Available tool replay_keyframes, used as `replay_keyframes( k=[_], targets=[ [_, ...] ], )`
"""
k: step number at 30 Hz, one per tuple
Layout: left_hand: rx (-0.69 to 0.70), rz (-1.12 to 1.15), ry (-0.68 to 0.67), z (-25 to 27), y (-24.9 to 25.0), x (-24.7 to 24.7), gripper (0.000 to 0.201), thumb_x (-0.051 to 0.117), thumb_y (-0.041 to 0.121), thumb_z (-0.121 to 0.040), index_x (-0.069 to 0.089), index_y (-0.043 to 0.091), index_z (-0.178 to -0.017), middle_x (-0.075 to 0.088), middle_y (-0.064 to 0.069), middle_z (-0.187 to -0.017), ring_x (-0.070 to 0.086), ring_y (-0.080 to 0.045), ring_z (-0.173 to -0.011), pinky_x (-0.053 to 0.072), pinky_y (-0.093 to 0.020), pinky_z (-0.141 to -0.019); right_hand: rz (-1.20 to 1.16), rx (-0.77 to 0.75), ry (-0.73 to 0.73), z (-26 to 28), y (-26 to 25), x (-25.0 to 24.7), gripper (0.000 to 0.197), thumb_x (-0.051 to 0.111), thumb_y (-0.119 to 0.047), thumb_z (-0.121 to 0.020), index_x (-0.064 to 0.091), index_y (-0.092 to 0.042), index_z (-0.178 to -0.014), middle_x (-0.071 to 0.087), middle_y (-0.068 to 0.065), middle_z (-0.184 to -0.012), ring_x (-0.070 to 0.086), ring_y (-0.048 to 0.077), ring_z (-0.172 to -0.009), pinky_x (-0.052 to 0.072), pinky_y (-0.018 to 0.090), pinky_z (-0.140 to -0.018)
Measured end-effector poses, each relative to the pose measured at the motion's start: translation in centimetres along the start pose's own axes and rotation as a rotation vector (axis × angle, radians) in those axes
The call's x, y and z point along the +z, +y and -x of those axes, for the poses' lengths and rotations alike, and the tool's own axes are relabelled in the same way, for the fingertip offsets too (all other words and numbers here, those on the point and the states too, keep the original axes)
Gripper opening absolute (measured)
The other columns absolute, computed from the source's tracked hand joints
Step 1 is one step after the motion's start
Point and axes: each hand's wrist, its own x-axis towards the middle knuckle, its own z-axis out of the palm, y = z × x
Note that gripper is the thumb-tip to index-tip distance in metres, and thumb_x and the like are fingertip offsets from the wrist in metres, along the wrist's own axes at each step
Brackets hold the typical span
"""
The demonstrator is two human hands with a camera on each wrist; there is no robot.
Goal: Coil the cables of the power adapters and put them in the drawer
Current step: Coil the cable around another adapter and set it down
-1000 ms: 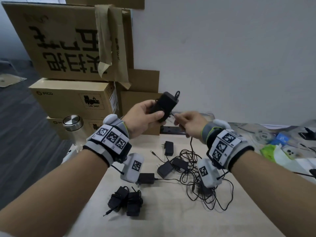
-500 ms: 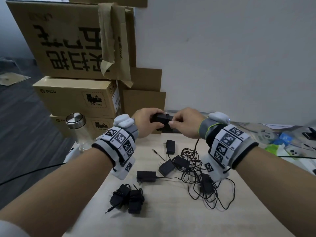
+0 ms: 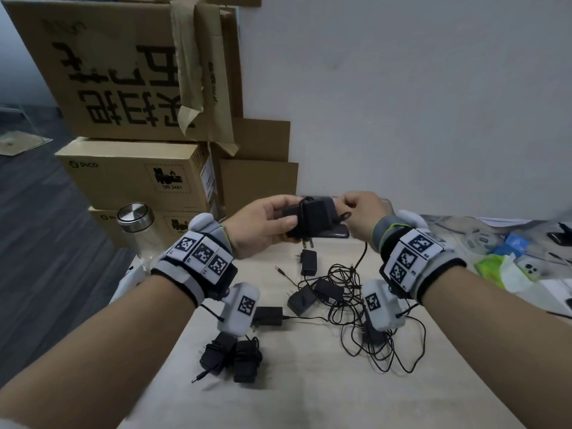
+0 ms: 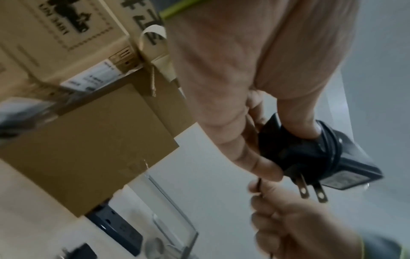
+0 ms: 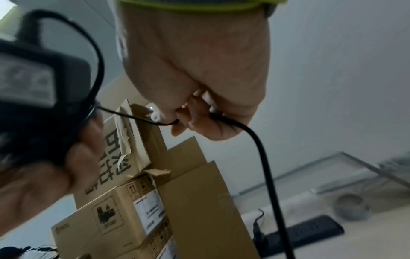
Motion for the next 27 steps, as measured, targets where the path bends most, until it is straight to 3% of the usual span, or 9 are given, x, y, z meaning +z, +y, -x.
replay_keyframes(
  k=[2,5,7,9,12,15,19,23,27],
  targets=[
    [0.028,0.102,0.050,-0.3,0.0,0.3,0.036,0.059,0.005,-0.083,0.056,0.007,-0.119,0.061,-0.017,-0.115,0.063,-0.031,-0.103,0.054,-0.047,-0.090,-0.075,0.024,-0.097,0.6,0.5,1.2,0.028,0.055,-0.011,-0.091,0.053,-0.010,-0.063,0.037,-0.006,-0.045,0.033,0.011,-0.041,0.027,0.017,-0.035],
    [0.062,0.132,0.205,-0.7,0.1,0.7,0.027,0.063,0.003,-0.087,0.058,0.005,-0.113,0.067,-0.015,-0.105,0.069,-0.026,-0.094,0.060,-0.039,-0.078,-0.032,0.028,-0.195,1.3,0.9,2.7,0.037,0.053,-0.030,-0.094,0.057,-0.017,-0.060,0.044,-0.006,-0.055,0.039,0.012,-0.051,0.035,0.020,-0.048],
    [0.060,-0.010,0.376,-0.9,0.0,0.7,0.022,0.063,0.003,-0.088,0.062,0.008,-0.109,0.071,-0.012,-0.100,0.070,-0.024,-0.089,0.060,-0.036,-0.077,0.112,0.020,-0.243,1.5,0.9,2.8,0.039,0.049,-0.043,-0.095,0.064,-0.023,-0.066,0.050,-0.006,-0.058,0.046,0.013,-0.053,0.036,0.025,-0.055],
    [0.047,-0.219,0.542,-1.3,-0.7,-0.1,0.025,0.068,0.008,-0.087,0.065,0.010,-0.112,0.073,-0.009,-0.097,0.071,-0.022,-0.085,0.059,-0.041,-0.081,0.214,-0.038,-0.299,1.7,0.5,2.5,0.035,0.047,-0.041,-0.097,0.066,-0.024,-0.072,0.053,-0.006,-0.060,0.049,0.010,-0.054,0.034,0.025,-0.053],
    [0.049,-0.542,0.635,-1.6,-1.6,-1.2,0.032,0.074,0.019,-0.083,0.066,0.020,-0.114,0.072,0.000,-0.098,0.070,-0.018,-0.089,0.058,-0.043,-0.083,0.392,-0.128,-0.361,2.0,-0.9,2.1,0.028,0.049,-0.037,-0.096,0.068,-0.022,-0.082,0.054,-0.009,-0.062,0.051,0.011,-0.060,0.034,0.024,-0.053],
    [0.012,-0.873,0.571,-1.4,-1.5,-1.3,0.036,0.073,0.021,-0.083,0.065,0.026,-0.118,0.069,0.007,-0.101,0.065,-0.013,-0.092,0.055,-0.037,-0.088,0.480,-0.167,-0.332,1.8,-2.3,1.4,0.025,0.052,-0.037,-0.095,0.067,-0.022,-0.080,0.053,-0.007,-0.063,0.052,0.016,-0.065,0.034,0.024,-0.053],
    [-0.043,-1.001,0.351,-0.8,-1.2,-1.2,0.037,0.070,0.012,-0.084,0.064,0.031,-0.116,0.069,0.008,-0.102,0.064,-0.011,-0.094,0.053,-0.036,-0.091,0.479,-0.194,-0.279,1.3,-3.1,0.2,0.026,0.059,-0.039,-0.091,0.068,-0.019,-0.079,0.057,-0.002,-0.067,0.053,0.017,-0.067,0.040,0.027,-0.060],
    [-0.053,-0.898,0.181,0.0,-0.9,-1.2,0.040,0.069,0.006,-0.084,0.065,0.037,-0.109,0.069,0.012,-0.101,0.065,-0.004,-0.094,0.052,-0.030,-0.091,0.372,-0.163,-0.195,0.4,-2.1,-0.9,0.024,0.063,-0.040,-0.088,0.066,-0.021,-0.074,0.055,-0.005,-0.061,0.050,0.014,-0.061,0.038,0.026,-0.061],
    [-0.039,-0.658,0.121,0.6,-0.8,-1.0,0.040,0.066,0.001,-0.087,0.064,0.034,-0.109,0.070,0.006,-0.109,0.066,-0.012,-0.103,0.051,-0.032,-0.094,0.183,-0.086,-0.097,0.4,-0.8,-0.8,0.026,0.063,-0.037,-0.090,0.067,-0.018,-0.072,0.051,-0.004,-0.058,0.043,0.013,-0.055,0.035,0.014,-0.045]
  ],
)
